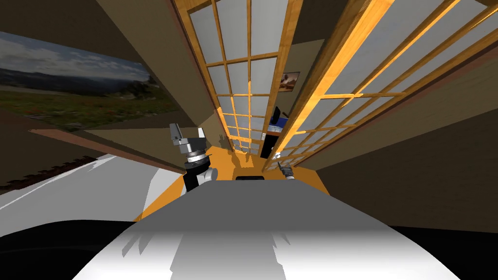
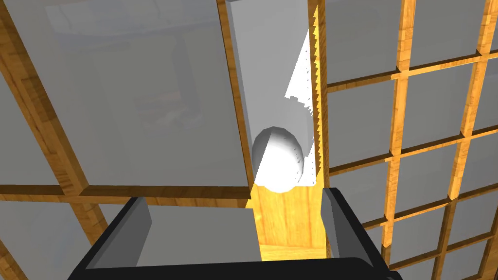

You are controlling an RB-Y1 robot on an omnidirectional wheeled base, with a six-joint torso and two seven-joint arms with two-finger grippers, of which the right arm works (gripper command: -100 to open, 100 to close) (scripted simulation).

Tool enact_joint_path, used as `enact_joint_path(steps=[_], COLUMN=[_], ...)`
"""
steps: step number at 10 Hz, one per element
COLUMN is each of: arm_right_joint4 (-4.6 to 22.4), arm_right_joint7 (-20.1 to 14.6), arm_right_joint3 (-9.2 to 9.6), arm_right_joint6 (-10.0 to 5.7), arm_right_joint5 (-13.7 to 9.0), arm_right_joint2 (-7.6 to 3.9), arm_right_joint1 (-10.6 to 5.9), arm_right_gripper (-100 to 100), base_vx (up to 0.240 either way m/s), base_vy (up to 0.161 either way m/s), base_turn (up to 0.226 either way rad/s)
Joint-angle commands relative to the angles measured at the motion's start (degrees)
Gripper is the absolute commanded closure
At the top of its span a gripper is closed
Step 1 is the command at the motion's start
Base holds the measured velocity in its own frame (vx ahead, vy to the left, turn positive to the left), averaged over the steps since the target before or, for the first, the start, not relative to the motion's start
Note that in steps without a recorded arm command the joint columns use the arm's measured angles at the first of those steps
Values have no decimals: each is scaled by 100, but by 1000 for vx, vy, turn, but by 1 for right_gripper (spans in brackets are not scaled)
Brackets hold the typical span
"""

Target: Pull the door open

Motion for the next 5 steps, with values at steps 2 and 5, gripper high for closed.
enact_joint_path(steps=[2, 5], arm_right_joint4=[-210, -144], arm_right_joint7=[85, 93], arm_right_joint3=[235, 177], arm_right_joint6=[-252, -285], arm_right_joint5=[266, 226], arm_right_joint2=[-135, -184], arm_right_joint1=[103, 58], arm_right_gripper=[-100, -100], base_vx=[-206, -58], base_vy=[-103, -41], base_turn=[147, 103])
